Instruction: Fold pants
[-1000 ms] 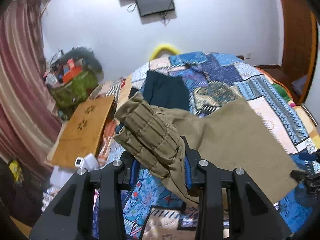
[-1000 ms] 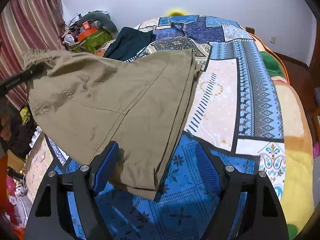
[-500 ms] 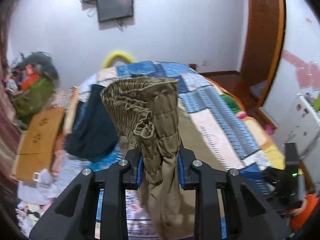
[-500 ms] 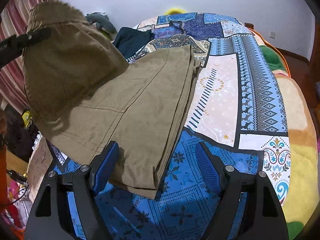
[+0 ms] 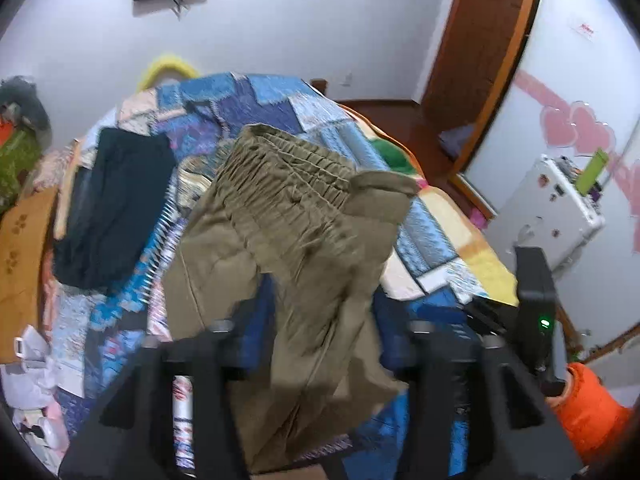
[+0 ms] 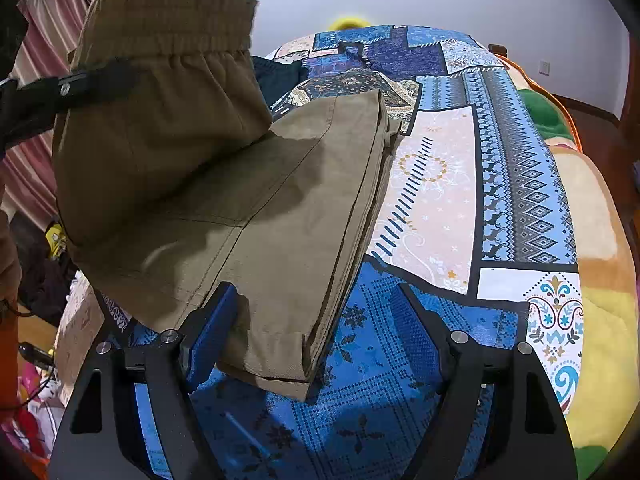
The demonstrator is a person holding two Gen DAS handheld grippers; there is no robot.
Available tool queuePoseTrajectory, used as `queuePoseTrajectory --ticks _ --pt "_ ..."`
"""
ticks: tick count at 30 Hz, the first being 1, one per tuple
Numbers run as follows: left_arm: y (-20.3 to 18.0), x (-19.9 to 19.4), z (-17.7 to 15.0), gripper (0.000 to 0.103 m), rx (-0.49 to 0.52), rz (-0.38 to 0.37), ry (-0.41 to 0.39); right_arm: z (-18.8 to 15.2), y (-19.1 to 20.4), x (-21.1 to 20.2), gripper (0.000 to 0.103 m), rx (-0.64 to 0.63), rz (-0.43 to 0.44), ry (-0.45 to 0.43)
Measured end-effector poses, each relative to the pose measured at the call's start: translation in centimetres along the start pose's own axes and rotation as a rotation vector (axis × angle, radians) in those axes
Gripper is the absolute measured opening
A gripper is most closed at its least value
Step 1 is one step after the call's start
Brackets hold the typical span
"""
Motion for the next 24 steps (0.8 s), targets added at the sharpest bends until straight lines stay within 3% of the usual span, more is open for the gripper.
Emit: queuePoseTrajectory --ticks 2,12,16,24 --pt "-0.2 -0.5 0.0 0.07 0.003 0.002 -0.016 0.0 0.0 0.0 0.075 0.001 0.0 0.001" --pt "4.3 -0.3 1.6 0.085 0.063 0.156 -0.054 -0.1 -0.2 -0.2 0.076 0.014 -0.003 -0.002" --pt "7.3 1.7 2.9 0.093 0.079 0.216 -0.023 0.0 -0.4 -1.0 0.076 0.012 -0.007 -0.009" --pt "12.3 9.3 4.8 0.093 0.105 0.293 0.091 0.6 -2.1 -2.5 0.076 0.045 -0.051 -0.038"
Point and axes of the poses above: each gripper's, at about its wrist camera, not at the fingertips, and x roughly the way its jaws point, y to its left, z to its top, the point moved 9 cm from there along x, roughly the way its jaws point, and after that the axes turned 9 degrees about -y, right-handed, at the moved point
